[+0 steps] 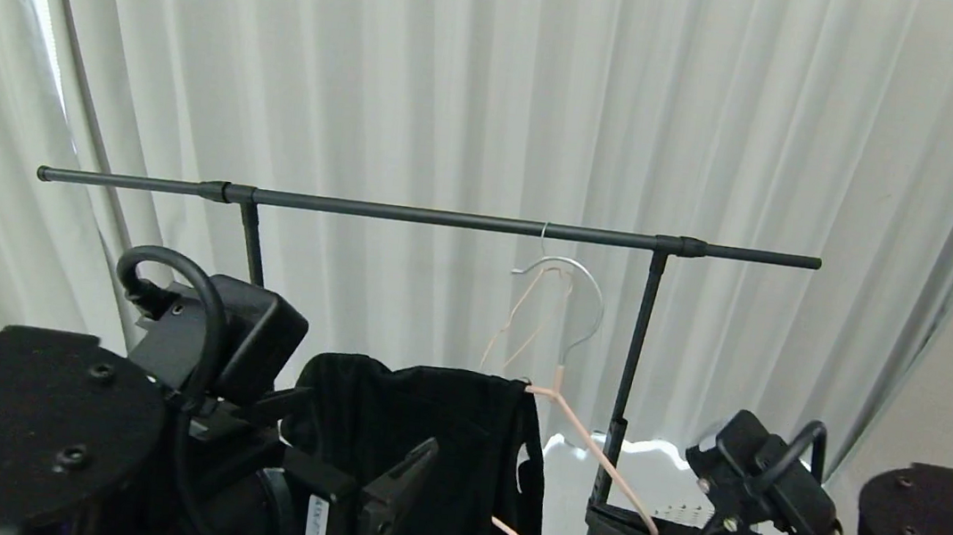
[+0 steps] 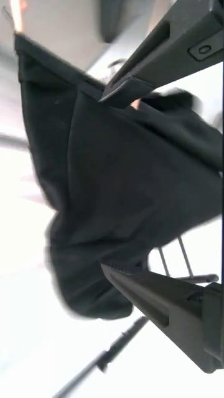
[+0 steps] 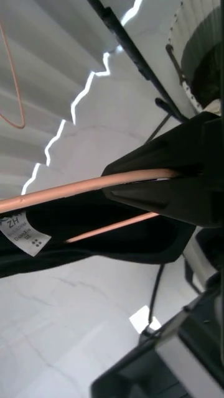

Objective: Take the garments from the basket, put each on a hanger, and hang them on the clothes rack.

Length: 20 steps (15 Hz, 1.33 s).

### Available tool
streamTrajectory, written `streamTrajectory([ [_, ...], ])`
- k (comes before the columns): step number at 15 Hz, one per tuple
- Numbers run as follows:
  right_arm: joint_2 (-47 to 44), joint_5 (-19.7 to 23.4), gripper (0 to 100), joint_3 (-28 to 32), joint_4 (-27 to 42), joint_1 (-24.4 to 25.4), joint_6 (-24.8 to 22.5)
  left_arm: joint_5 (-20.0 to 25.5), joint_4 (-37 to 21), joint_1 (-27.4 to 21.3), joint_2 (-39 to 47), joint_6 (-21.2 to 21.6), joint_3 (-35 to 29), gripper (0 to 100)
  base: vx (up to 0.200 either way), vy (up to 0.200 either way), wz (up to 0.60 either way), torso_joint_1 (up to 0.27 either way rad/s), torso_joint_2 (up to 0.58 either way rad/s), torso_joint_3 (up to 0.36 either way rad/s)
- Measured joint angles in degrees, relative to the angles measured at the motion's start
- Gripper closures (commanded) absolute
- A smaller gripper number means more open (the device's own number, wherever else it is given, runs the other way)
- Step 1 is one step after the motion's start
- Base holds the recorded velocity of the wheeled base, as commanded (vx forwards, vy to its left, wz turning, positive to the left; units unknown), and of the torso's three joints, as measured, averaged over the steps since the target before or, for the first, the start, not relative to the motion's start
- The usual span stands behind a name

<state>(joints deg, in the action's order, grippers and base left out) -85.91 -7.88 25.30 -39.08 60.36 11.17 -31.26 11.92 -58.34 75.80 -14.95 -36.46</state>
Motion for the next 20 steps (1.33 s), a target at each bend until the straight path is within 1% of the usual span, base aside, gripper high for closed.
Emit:
streamTrajectory([
  [1, 2.04, 0.9, 100, -2.18, -0.02, -0.09, -1.57, 5.45, 0.01, 0.66, -1.91, 4.24, 0.79, 0, 0.0, 0.0, 0.0, 0.0, 0.0, 0.0],
  [3, 5.86, 3.21, 100, -5.99, -0.05, -0.09, -4.71, 15.98, 0.0, 4.13, -5.27, 12.9, 2.23, 0, 0.0, 0.0, 0.0, 0.0, 0.0, 0.0],
  [4, 7.8, 4.18, 100, -8.18, -0.06, 0.2, -6.41, 22.44, 0.0, 5.84, -6.78, 16.25, 2.95, 0, 0.0, 0.0, 0.0, 0.0, 0.0, 0.0],
  [6, 11.22, 5.14, 100, -11.91, -0.02, 1.88, -8.96, 32.29, -0.05, 8.35, -8.8, 22.58, 4.74, 0, 0.0, 0.0, 0.0, 0.0, 0.0, 0.0],
  [7, 12.75, 5.25, 100, -13.51, -0.02, 3.47, -9.5, 35.61, -0.07, 9.03, -9.33, 24.62, 5.95, 0, 0.0, 0.0, 0.0, 0.0, 0.0, 0.0],
  [8, 13.86, 5.23, 100, -14.63, -0.02, 5.19, -9.64, 38.34, -0.1, 8.79, -9.46, 25.76, 6.84, 0, 0.0, 0.0, 0.0, 0.0, 0.0, 0.0],
  [9, 14.67, 5.19, 100, -15.38, -0.02, 6.56, -9.72, 40.73, -0.1, 7.46, -9.41, 26.38, 7.36, 0, 0.0, 0.0, 0.0, 0.0, 0.0, 0.0],
  [10, 15.26, 5.28, 100, -15.9, -0.02, 7.39, -9.94, 42.28, -0.1, 5.73, -9.13, 26.71, 7.69, 0, 0.0, 0.0, 0.0, 0.0, 0.0, 0.0],
  [11, 15.62, 5.3, 100, -16.15, 0.02, 8.08, -10.35, 42.75, -0.07, 4.13, -8.33, 26.9, 7.78, 0, 0.0, 0.0, 0.0, 0.0, 0.0, 0.0],
  [15, 15.85, 5.28, 100, -16.26, 0.05, 9.57, -10.57, 43.13, 0.04, -1.49, -3.72, 27.26, 6.84, 0, 0.0, 0.0, 0.0, 0.0, 0.0, 0.0],
  [17, 15.82, 5.21, 100, -16.07, 0.06, 9.68, -10.52, 43.08, 0.01, -2.57, -1.99, 27.17, 7.36, 0, 0.0, 0.0, 0.0, 0.0, 0.0, 0.0],
  [20, 15.85, 5.1, 100, -15.93, 0.02, 9.68, -10.54, 42.63, 0.01, -2.43, -0.78, 26.82, 8.16, 0, 0.0, 0.0, 0.0, 0.0, 0.0, 0.0],
])
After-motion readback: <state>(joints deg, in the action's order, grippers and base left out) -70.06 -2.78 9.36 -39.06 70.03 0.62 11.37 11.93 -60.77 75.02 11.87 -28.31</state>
